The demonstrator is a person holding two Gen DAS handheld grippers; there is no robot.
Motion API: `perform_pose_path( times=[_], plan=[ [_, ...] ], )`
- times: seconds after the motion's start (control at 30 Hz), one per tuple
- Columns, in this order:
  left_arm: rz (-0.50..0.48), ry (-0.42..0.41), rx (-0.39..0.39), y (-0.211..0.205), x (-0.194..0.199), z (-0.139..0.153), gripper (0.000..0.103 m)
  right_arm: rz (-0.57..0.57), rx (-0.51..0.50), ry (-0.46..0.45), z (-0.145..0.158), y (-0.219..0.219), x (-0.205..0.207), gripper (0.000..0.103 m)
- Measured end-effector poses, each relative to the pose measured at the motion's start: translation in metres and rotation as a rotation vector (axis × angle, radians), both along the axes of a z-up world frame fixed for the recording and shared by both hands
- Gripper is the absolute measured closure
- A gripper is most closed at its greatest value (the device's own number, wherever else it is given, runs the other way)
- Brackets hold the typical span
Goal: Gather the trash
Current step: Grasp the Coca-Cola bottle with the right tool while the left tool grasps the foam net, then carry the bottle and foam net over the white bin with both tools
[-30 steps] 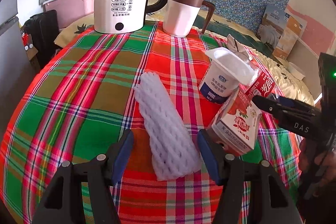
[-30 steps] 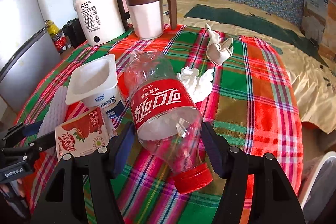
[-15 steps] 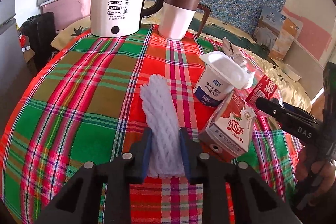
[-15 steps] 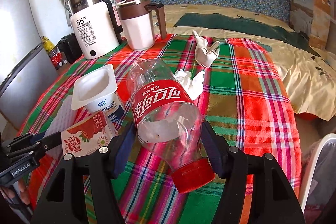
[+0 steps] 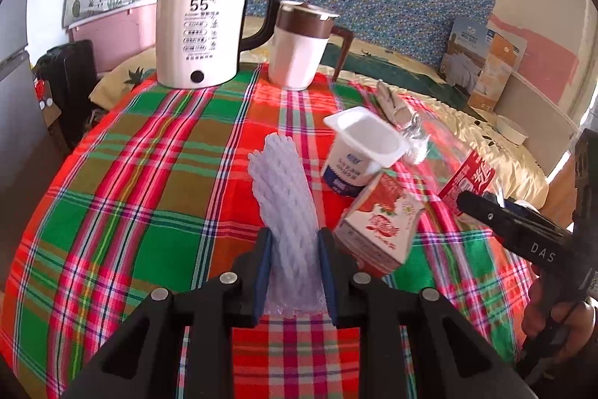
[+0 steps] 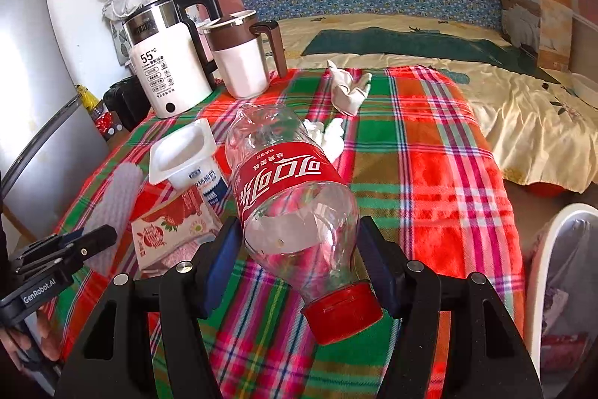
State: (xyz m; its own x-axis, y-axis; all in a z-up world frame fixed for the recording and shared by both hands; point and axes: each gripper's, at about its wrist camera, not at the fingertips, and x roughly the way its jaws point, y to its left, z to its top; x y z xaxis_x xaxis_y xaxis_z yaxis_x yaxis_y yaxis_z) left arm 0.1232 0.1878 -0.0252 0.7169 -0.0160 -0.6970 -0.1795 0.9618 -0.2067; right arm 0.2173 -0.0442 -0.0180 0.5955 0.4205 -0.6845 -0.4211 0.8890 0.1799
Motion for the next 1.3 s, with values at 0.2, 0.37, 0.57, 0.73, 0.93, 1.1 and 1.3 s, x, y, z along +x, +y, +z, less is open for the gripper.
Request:
perform_pose_path(
  times=[0.2, 0.37, 0.57, 0.73, 0.93, 1.1, 1.3],
  plan=[
    [-0.027, -0.027, 0.019, -0.015, -0.008, 0.016, 0.078, -0.035, 0.040, -0.016, 0.007, -0.018, -0.013, 0.039],
    [-0.047, -0.040, 0.060, -0.035, -0.014, 0.028, 0.078, -0.071, 0.015, -0.042, 0.013, -0.029, -0.027, 0.039],
    [-0.094, -0.058, 0.085, -0.060, -0.018, 0.037, 0.078, -0.105, 0.022, -0.058, 0.018, -0.047, -0.042, 0.039],
    [-0.142, -0.079, 0.101, -0.085, -0.020, 0.045, 0.078, -0.144, 0.039, -0.076, 0.027, -0.070, -0.055, 0.039],
    [-0.199, -0.102, 0.115, -0.115, -0.019, 0.052, 0.078, -0.190, 0.042, -0.102, 0.036, -0.096, -0.069, 0.039],
    [-0.250, -0.117, 0.133, -0.142, -0.018, 0.057, 0.078, -0.237, 0.045, -0.115, 0.041, -0.118, -0.078, 0.039],
    [-0.305, -0.126, 0.139, -0.171, -0.013, 0.060, 0.078, -0.304, 0.040, -0.135, 0.046, -0.147, -0.087, 0.039]
  ],
)
